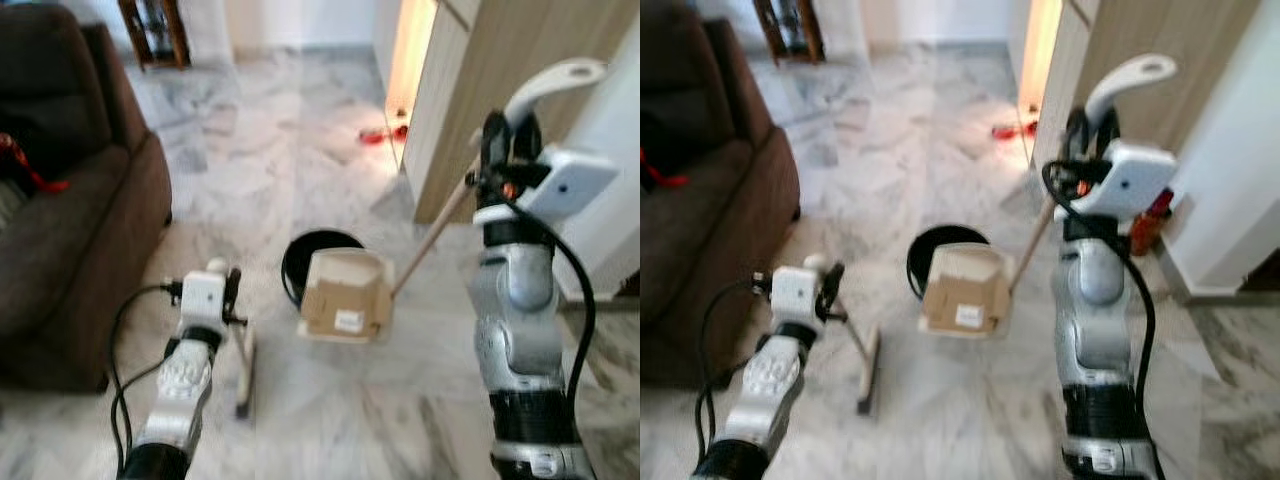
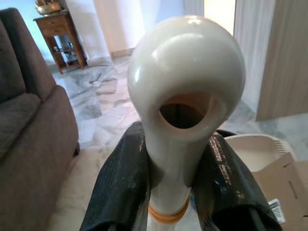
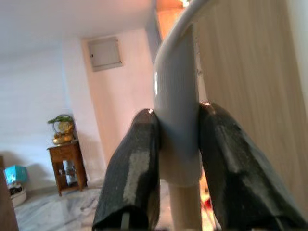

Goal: Sweep floor

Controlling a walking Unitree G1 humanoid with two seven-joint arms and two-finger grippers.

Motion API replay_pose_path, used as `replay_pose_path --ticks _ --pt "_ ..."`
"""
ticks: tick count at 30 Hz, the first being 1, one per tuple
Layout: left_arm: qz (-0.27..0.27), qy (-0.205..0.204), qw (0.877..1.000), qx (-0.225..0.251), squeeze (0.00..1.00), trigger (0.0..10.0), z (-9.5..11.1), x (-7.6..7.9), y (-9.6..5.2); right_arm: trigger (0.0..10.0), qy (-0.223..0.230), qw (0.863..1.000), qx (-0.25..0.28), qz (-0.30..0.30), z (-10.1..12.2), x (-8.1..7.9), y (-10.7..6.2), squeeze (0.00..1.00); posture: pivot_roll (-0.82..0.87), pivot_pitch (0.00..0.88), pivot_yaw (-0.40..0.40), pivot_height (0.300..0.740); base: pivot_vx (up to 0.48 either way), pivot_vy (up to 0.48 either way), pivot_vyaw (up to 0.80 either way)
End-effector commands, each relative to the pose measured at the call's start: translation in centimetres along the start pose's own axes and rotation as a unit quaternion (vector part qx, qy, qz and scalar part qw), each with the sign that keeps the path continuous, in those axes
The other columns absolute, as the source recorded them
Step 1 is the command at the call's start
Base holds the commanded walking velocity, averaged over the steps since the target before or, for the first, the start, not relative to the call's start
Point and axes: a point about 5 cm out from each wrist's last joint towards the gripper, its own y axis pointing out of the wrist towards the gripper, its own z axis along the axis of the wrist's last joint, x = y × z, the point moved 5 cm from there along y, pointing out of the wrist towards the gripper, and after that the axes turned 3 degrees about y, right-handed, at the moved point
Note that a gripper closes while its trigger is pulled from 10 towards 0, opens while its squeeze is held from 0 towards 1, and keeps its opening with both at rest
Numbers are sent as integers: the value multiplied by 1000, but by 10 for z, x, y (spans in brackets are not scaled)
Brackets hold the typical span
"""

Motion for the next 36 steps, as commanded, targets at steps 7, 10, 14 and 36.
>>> replay_pose_path --ticks 7,10,14,36 --pt "-3 2 1000 24 0 10000 13 4 5 10000 5 999 44 3 22 -1 5 0 -2 51 39 740 315 0 0" --pt "-3 2 1000 24 0 10000 13 4 5 10000 5 999 44 4 22 -1 5 0 -6 46 40 740 321 0 0" --pt "-3 1 1000 24 0 10000 13 5 6 10000 6 999 46 5 23 -1 5 0 -5 45 41 740 321 0 0" --pt "-3 0 1000 23 0 10000 12 4 4 10000 5 999 46 8 23 -3 5 0 -5 44 40 740 326 0 0"
